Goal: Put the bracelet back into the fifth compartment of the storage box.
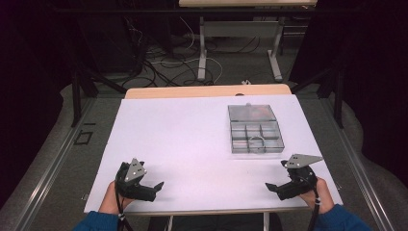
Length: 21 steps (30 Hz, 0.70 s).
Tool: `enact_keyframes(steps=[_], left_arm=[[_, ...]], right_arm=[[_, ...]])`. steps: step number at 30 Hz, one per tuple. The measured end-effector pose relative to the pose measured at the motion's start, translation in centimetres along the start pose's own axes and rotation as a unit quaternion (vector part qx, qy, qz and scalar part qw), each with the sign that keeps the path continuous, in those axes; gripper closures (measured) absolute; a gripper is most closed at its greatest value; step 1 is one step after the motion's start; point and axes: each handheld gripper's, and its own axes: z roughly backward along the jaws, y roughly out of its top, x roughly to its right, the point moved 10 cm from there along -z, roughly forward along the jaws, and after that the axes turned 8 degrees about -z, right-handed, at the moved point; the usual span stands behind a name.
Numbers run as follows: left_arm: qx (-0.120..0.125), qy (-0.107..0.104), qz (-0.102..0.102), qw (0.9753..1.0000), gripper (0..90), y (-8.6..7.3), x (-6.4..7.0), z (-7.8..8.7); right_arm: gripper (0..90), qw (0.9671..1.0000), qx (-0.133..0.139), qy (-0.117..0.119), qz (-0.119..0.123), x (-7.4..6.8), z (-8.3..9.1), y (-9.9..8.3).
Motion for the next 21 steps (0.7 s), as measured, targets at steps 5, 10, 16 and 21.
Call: enact_keyframes(steps=[5, 10, 16, 21], left_arm=[[-0.001, 0.0, -0.003, 1.0, 0.2, -0.02, -0.02, -0.02], [-0.004, -0.003, -0.002, 1.0, 0.2, -0.11, 0.12, -0.03], [-0.006, -0.004, -0.004, 1.0, 0.2, -0.14, 0.17, -0.04], [-0.006, -0.003, -0.009, 0.9999, 0.2, -0.07, 0.07, -0.18]], right_arm=[[0.0, 1.0, -0.004, -0.003, 0.0, 0.11, -0.44, -0.38], [0.0, 0.9999, -0.012, 0.001, -0.001, 0.15, -0.53, -0.64], [0.0, 0.9999, -0.017, 0.001, 0.002, 0.11, -0.63, -0.77], [0.0, 0.9998, -0.017, 0.003, 0.001, 0.11, -0.6, -0.76]])
